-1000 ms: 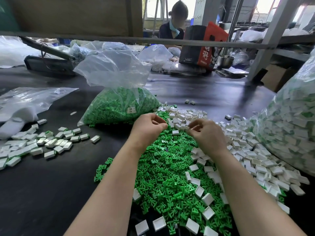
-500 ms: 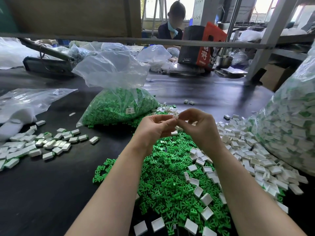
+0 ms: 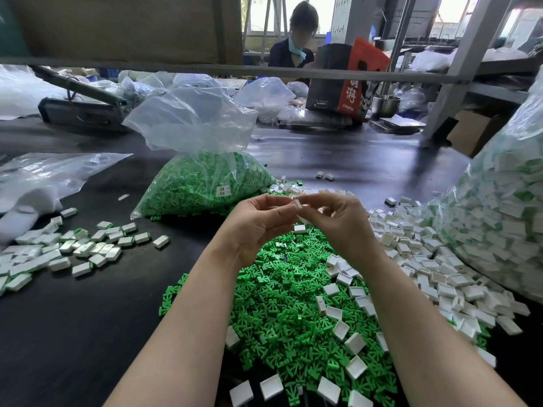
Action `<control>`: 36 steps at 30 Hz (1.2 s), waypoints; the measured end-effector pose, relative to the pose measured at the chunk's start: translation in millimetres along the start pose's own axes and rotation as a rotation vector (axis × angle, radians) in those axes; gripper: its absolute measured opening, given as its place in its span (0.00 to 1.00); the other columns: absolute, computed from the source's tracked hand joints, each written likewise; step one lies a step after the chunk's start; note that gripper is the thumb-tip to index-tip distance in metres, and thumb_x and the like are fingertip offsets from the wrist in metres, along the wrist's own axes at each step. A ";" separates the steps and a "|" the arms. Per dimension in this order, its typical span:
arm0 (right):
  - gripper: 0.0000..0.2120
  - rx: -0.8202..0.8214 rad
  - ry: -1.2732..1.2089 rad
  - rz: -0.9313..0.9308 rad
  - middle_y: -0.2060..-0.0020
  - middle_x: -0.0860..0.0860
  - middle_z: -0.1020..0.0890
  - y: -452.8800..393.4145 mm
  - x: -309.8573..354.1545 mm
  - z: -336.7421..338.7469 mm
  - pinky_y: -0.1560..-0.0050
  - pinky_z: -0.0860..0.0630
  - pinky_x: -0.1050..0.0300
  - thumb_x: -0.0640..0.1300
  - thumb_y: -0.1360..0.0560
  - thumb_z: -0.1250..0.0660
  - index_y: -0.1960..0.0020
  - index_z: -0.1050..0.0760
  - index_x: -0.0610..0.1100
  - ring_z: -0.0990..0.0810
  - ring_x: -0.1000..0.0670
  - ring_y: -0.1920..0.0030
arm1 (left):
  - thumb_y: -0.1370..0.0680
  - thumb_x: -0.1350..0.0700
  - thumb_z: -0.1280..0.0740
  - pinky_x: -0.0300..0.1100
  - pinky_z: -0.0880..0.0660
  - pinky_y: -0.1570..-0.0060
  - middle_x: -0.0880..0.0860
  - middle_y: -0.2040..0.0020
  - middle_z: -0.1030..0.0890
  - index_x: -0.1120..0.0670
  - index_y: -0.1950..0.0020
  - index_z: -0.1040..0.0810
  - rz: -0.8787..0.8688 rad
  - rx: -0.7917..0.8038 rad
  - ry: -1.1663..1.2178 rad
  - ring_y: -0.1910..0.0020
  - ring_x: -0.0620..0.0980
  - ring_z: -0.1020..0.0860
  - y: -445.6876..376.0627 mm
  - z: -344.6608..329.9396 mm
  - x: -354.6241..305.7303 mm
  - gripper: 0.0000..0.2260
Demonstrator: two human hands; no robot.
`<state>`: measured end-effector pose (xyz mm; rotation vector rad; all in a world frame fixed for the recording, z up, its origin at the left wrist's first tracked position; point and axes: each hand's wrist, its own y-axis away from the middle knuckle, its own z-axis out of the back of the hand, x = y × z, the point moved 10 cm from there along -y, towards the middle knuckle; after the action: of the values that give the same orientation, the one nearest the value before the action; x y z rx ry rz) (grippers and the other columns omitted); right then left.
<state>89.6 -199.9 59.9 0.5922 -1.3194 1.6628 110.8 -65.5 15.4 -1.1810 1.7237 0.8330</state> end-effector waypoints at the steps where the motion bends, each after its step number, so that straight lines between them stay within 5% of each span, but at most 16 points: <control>1: 0.08 0.030 0.061 -0.036 0.64 0.53 0.17 0.3 -5.5 -2.7 0.70 0.30 0.65 0.41 0.27 0.26 0.48 0.16 0.47 0.28 0.58 0.71 | 0.37 0.61 0.26 0.35 0.20 0.65 0.54 0.63 0.16 0.60 0.52 0.20 -0.003 -0.015 -0.016 0.66 0.46 0.18 -0.3 3.5 -0.3 0.14; 5: 0.10 0.375 0.377 -0.175 0.56 0.55 0.16 10.8 -29.9 -34.1 0.52 0.19 0.59 0.46 0.27 0.27 0.46 0.18 0.49 0.19 0.58 0.61 | 0.37 0.61 0.26 0.35 0.20 0.65 0.54 0.63 0.16 0.60 0.54 0.18 -0.042 -0.082 -0.031 0.66 0.47 0.18 -1.0 19.7 -5.7 0.12; 8: 0.14 0.551 0.510 -0.223 0.58 0.59 0.19 21.3 -39.1 -52.8 0.56 0.25 0.64 0.51 0.29 0.24 0.45 0.18 0.54 0.21 0.59 0.58 | 0.38 0.62 0.25 0.37 0.20 0.63 0.55 0.62 0.15 0.60 0.55 0.19 -0.056 -0.085 -0.002 0.63 0.48 0.17 -0.9 21.2 -7.2 0.13; 14: 0.05 0.539 0.616 -0.179 0.58 0.57 0.19 17.0 -34.0 -54.6 0.55 0.27 0.61 0.48 0.28 0.25 0.53 0.18 0.53 0.22 0.57 0.57 | 0.37 0.63 0.25 0.37 0.20 0.62 0.57 0.59 0.15 0.61 0.53 0.19 -0.055 -0.057 -0.005 0.60 0.50 0.15 -0.2 12.9 -6.2 0.14; 19: 0.13 0.549 0.720 -0.170 0.51 0.54 0.18 18.3 -33.5 -54.9 0.46 0.27 0.57 0.50 0.25 0.28 0.42 0.21 0.51 0.22 0.53 0.50 | 0.39 0.64 0.25 0.37 0.20 0.61 0.58 0.58 0.15 0.61 0.54 0.19 -0.078 -0.042 -0.016 0.58 0.51 0.15 -0.7 10.7 -7.4 0.14; 28: 0.05 0.531 0.737 -0.152 0.53 0.53 0.18 18.8 -34.2 -53.9 0.49 0.25 0.56 0.48 0.25 0.30 0.50 0.19 0.48 0.22 0.51 0.52 | 0.37 0.64 0.25 0.38 0.19 0.61 0.58 0.57 0.15 0.62 0.52 0.20 -0.075 -0.047 -0.018 0.58 0.51 0.15 -1.3 13.5 -7.1 0.15; 36: 0.01 0.419 0.600 -0.166 0.57 0.54 0.18 15.0 -31.9 -44.3 0.57 0.28 0.65 0.45 0.24 0.30 0.53 0.21 0.49 0.21 0.55 0.57 | 0.36 0.61 0.25 0.39 0.19 0.62 0.58 0.56 0.14 0.61 0.51 0.22 -0.064 -0.085 -0.002 0.60 0.50 0.15 -0.8 22.6 -6.9 0.15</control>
<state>98.9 -170.1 12.8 0.3771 -0.4837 1.7962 119.1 -43.5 12.5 -1.2849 1.6540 0.8752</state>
